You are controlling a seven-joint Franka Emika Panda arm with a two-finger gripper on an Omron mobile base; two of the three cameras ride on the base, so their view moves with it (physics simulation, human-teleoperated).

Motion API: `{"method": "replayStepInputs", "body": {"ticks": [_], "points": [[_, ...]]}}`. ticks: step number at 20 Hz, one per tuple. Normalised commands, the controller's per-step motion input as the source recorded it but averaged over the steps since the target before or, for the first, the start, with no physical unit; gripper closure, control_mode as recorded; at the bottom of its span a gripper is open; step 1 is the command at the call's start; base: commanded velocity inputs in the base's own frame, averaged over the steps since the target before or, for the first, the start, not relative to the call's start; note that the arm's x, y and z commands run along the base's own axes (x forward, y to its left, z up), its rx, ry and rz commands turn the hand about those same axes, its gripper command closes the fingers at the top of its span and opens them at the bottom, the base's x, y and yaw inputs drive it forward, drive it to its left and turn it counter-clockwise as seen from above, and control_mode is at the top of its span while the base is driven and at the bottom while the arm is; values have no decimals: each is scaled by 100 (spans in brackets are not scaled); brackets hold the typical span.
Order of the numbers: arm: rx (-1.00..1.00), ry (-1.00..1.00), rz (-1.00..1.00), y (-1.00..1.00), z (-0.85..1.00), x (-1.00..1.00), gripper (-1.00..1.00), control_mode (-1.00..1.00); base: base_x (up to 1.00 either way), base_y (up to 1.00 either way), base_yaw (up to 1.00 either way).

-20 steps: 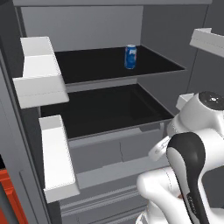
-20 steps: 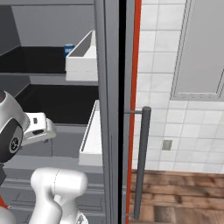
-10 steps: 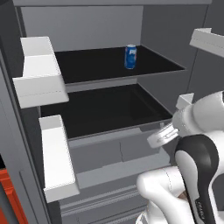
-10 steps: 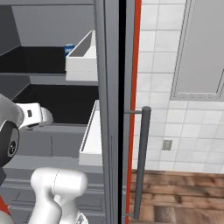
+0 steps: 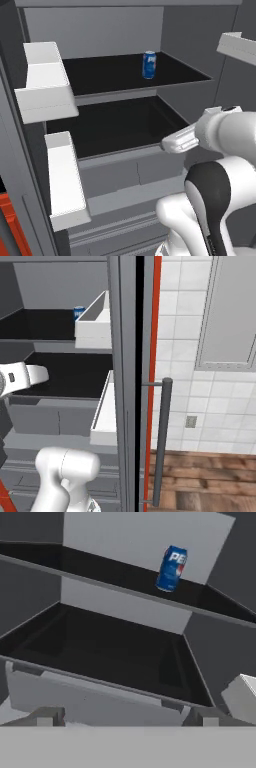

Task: Open the fridge, grab two sodas, and place both sodas inside the bowl with ice on the dining counter.

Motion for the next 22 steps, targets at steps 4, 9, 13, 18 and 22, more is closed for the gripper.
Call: {"method": "replayStepInputs", "body": {"ticks": [4, 9, 13, 18, 22], "points": [[1, -26, -17, 4, 44, 13, -100, -100, 0, 0, 0], [11, -27, -9, -5, 43, 29, -100, -100, 0, 0, 0], [10, -16, -2, -12, 47, 42, -100, -100, 0, 0, 0], [0, -7, -1, -8, 35, 30, -100, -100, 0, 0, 0], [0, 0, -3, -8, 3, 4, -100, -100, 0, 0, 0]]}}
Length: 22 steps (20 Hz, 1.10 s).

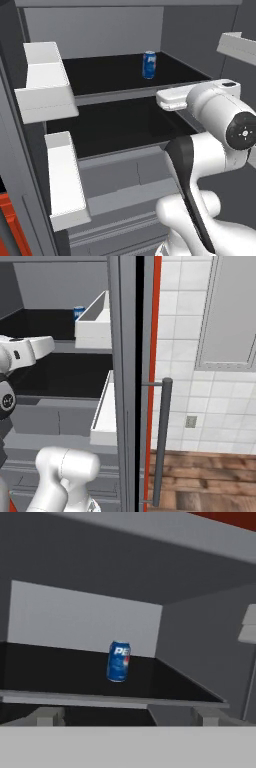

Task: Open the fridge, grab two sodas, and place both sodas inside the bowl with ice on the dining counter.

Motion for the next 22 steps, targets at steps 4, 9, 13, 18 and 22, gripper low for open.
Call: {"method": "replayStepInputs", "body": {"ticks": [4, 9, 13, 18, 22], "points": [[0, 0, -4, 0, 2, 1, -100, -100, 0, 0, 0], [2, -2, -2, 0, 21, 22, -100, -100, 0, 0, 0], [1, 0, 0, 0, 7, 32, -100, -100, 0, 0, 0], [1, 0, 0, 18, -3, 30, -100, -100, 0, 0, 0], [3, 0, 0, 11, -21, 25, -100, -100, 0, 0, 0]]}}
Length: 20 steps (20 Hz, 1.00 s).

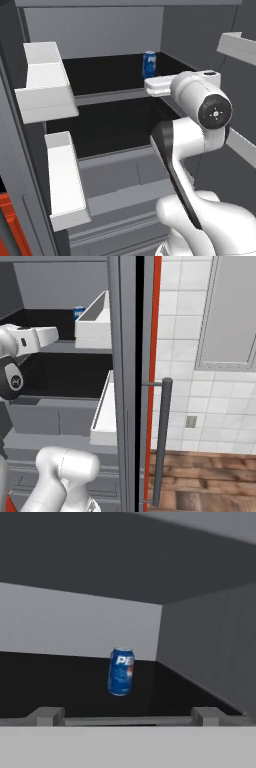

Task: Open the fridge, grab two sodas, and place both sodas inside the bowl with ice on the dining counter.

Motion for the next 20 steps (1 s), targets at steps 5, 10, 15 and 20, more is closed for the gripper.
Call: {"method": "replayStepInputs", "body": {"ticks": [5, 10, 15, 20], "points": [[10, 0, 1, -1, -14, 25, -100, -100, 0, 0, 0], [7, 0, 1, -2, 0, 18, -100, -100, 0, 0, 0], [0, 1, 1, -3, 0, 19, -100, -100, 0, 0, 0], [0, 0, 0, 0, 0, 24, -100, -100, 0, 0, 0]]}}
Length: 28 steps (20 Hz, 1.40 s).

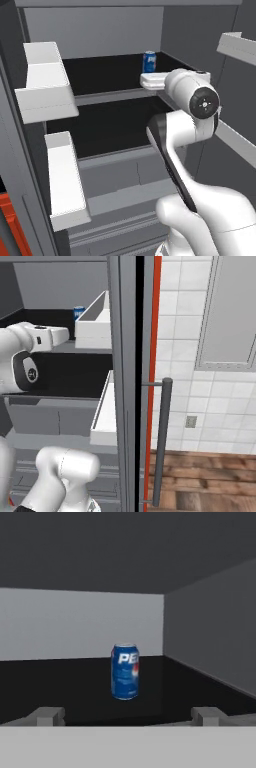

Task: Open the fridge, grab two sodas, and place both sodas inside the bowl with ice on the dining counter.

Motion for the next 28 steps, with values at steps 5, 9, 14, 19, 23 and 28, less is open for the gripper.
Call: {"method": "replayStepInputs", "body": {"ticks": [5, 9, 14, 19, 23, 28], "points": [[0, 2, 2, -1, 0, 33, -100, -100, 0, 0, 0], [0, 6, 0, -6, 0, 35, -100, -100, 0, 0, 0], [2, 8, 0, -4, 0, 35, -100, -100, 0, 0, 0], [3, 7, 0, 0, 0, 32, -100, -100, 0, 0, 0], [2, 7, 0, -1, 0, 32, -100, -100, 0, 0, 0], [3, 8, 0, -5, 0, 32, -100, -100, 0, 0, 0]]}}
